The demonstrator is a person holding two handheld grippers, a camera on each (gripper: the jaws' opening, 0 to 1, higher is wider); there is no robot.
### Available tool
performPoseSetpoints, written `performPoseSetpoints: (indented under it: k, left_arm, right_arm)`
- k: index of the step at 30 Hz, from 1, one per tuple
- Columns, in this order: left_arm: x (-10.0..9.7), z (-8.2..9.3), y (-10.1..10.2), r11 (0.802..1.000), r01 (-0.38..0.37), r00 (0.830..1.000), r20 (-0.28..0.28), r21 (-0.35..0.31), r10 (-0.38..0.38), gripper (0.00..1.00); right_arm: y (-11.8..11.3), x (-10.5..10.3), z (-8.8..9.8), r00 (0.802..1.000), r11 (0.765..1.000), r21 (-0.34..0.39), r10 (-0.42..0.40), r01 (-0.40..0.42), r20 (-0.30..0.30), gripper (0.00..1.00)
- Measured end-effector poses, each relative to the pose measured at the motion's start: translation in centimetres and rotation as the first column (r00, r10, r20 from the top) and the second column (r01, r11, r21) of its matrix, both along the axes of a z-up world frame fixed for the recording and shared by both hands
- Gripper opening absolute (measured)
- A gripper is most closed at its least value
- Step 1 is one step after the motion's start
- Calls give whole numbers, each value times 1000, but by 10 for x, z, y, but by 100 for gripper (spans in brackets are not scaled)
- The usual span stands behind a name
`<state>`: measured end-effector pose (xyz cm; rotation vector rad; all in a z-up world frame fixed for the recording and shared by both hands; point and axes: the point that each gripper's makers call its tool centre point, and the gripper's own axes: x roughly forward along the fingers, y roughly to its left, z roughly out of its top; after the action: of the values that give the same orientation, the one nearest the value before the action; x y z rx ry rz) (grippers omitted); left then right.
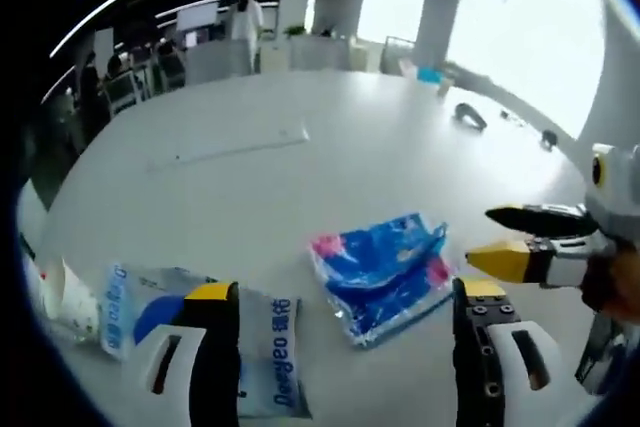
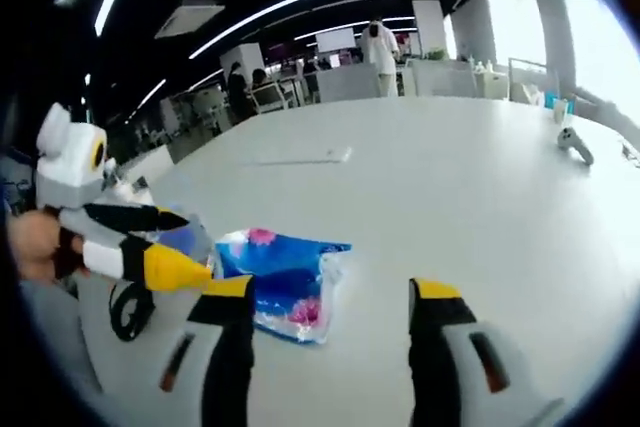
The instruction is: Arrange the tabletop items into an orderly group along one side of the table until the central work area is clear of visible clutter.
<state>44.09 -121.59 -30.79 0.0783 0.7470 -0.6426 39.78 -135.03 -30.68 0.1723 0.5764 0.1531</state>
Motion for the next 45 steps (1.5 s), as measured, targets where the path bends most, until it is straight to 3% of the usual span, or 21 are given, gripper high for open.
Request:
performPoseSetpoints:
  k: [13, 27, 45]
  left_arm:
    - [-13, 38, 13, 1000, 1, 999, 49, -25, 0, 96]
    - [-17, 60, 44, 1000, -1, 996, 92, -7, 2, 96]
    - [-17, 57, 73, 999, -45, 997, 66, -8, 46, 93]
  right_arm:
    - [-1, -22, 37, 999, 999, -42, 1, 1, 38, 64]
    - [14, -32, 47, 999, 998, -69, -12, 14, 33, 58]
    - [26, -32, 46, 1000, 998, -56, 0, 1, 24, 55]
